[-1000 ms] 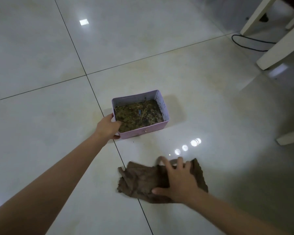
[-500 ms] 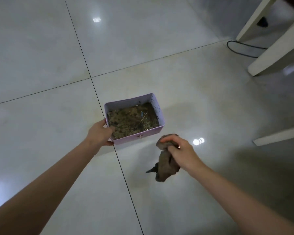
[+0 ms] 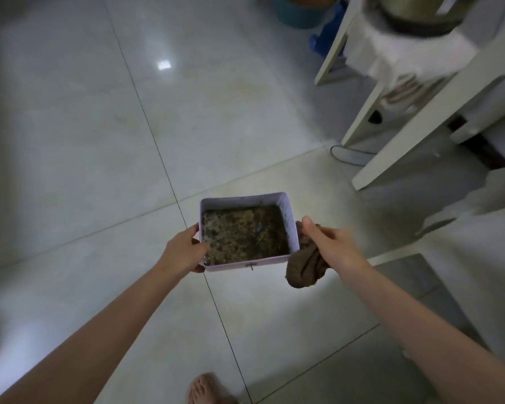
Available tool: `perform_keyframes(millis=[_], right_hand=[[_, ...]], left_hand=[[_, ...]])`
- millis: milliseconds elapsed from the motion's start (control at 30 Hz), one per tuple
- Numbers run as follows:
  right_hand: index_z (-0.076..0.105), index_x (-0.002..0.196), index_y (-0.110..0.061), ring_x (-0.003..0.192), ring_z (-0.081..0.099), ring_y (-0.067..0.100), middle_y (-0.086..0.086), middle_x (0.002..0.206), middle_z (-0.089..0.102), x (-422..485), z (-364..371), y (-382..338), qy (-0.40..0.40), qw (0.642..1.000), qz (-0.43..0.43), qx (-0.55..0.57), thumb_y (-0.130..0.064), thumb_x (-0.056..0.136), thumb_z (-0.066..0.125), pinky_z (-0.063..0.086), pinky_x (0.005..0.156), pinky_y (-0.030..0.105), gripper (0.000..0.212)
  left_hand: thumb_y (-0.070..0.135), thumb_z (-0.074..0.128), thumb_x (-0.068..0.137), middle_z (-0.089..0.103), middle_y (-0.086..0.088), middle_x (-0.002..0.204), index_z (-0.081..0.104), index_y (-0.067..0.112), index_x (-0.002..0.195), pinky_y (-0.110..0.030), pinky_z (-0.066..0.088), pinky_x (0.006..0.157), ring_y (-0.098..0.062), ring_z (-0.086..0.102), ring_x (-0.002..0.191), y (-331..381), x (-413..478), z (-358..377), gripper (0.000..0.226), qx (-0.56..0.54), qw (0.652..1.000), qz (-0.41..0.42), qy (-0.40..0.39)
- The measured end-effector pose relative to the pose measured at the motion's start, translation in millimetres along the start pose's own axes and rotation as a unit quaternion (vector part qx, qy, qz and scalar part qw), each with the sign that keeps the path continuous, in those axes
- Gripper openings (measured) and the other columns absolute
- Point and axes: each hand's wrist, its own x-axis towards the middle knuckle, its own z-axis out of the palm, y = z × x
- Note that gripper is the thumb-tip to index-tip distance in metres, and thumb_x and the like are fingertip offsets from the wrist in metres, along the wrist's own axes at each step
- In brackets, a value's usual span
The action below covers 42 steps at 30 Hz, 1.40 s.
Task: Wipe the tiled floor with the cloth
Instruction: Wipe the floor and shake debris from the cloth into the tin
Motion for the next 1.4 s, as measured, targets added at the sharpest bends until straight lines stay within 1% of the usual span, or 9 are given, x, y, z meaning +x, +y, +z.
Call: perform_keyframes(millis=[133,300,400,567,733,900,1067,1267,1400], right_hand=[[0.061,0.057,-0.019,0.052,0.050,0.006,-0.015,0.043,0.052,-62,-58,-86,0.035,0.997,-0.042,-0.063,-0.041,0.092,0.061,0.037,0.050,0.015,0.041],[0.072,0.089,-0.019,0.059,0.052,0.008,-0.004,0.066,0.059,-120,-117,-168,0.015,0.993,-0.051,-0.108,-0.044,0.094,0.056,0.038,0.053,0.016,0.031],[0.069,0.089,-0.025,0.059,0.053,0.004,-0.007,0.067,0.061,-139,-148,-194,0.037,0.990,-0.075,-0.116,-0.041,0.096,0.056,0.037,0.046,0.008,0.022],[0.070,0.081,-0.028,0.063,0.057,0.007,0.000,0.076,0.069,-149,-211,-219,0.091,0.985,-0.097,-0.111,-0.038,0.094,0.059,0.040,0.048,0.012,0.020],[0.062,0.059,-0.017,0.052,0.053,0.008,-0.006,0.052,0.059,-136,-286,-238,0.184,0.958,-0.124,-0.181,-0.029,0.088,0.057,0.036,0.045,0.016,0.032],[0.069,0.074,-0.010,0.065,0.059,0.020,0.005,0.066,0.066,-116,-367,-250,0.260,0.932,-0.111,-0.227,-0.036,0.084,0.056,0.045,0.058,0.031,0.030],[0.051,0.056,-0.012,0.054,0.044,0.020,0.005,0.053,0.050,-84,-442,-250,0.274,0.938,-0.065,-0.203,-0.028,0.083,0.056,0.032,0.051,0.030,0.032],[0.037,0.055,-0.014,0.064,0.044,0.030,0.006,0.054,0.041,-27,-500,-236,0.299,0.939,-0.004,-0.172,-0.022,0.083,0.054,0.027,0.048,0.030,0.034],[0.035,0.058,-0.016,0.066,0.043,0.030,0.003,0.057,0.039,12,-532,-219,0.325,0.932,0.036,-0.158,-0.023,0.084,0.052,0.024,0.045,0.029,0.032]], left_hand=[[0.017,0.057,0.093,0.063,-0.012,0.109,0.047,0.018,0.138,-0.040,0.060,0.076,-0.028,0.066,0.090,100,-66,-40,0.046,0.034,0.998,0.028,-0.038],[0.012,0.052,0.093,0.064,-0.010,0.111,0.046,0.019,0.140,-0.038,0.060,0.076,-0.026,0.066,0.095,212,-115,-81,0.047,0.087,0.990,0.082,-0.071],[0.009,0.052,0.089,0.066,-0.006,0.098,0.056,0.019,0.129,-0.038,0.060,0.073,-0.024,0.066,0.090,268,-129,-88,0.041,0.114,0.982,0.122,-0.085],[0.009,0.054,0.088,0.064,-0.008,0.110,0.060,0.017,0.124,-0.035,0.060,0.067,-0.021,0.063,0.092,353,-139,-72,0.037,0.146,0.969,0.166,-0.107],[0.014,0.055,0.091,0.065,-0.008,0.106,0.062,0.015,0.119,-0.034,0.060,0.066,-0.022,0.064,0.090,435,-136,-25,0.028,0.161,0.958,0.212,-0.111],[0.027,0.057,0.095,0.064,-0.012,0.113,0.056,0.008,0.125,-0.032,0.059,0.062,-0.025,0.065,0.091,515,-118,43,0.035,0.167,0.950,0.236,-0.117],[0.041,0.064,0.090,0.058,-0.010,0.112,0.054,0.007,0.116,-0.032,0.058,0.061,-0.026,0.062,0.096,582,-98,118,0.045,0.148,0.952,0.244,-0.107],[0.026,0.066,0.091,0.054,-0.004,0.091,0.056,0.007,0.101,-0.035,0.056,0.061,-0.018,0.056,0.080,650,-67,206,0.024,0.151,0.947,0.250,-0.135],[0.012,0.063,0.091,0.059,-0.011,0.094,0.057,0.006,0.100,-0.043,0.056,0.077,-0.024,0.059,0.084,689,-37,261,0.012,0.172,0.939,0.230,-0.192]])
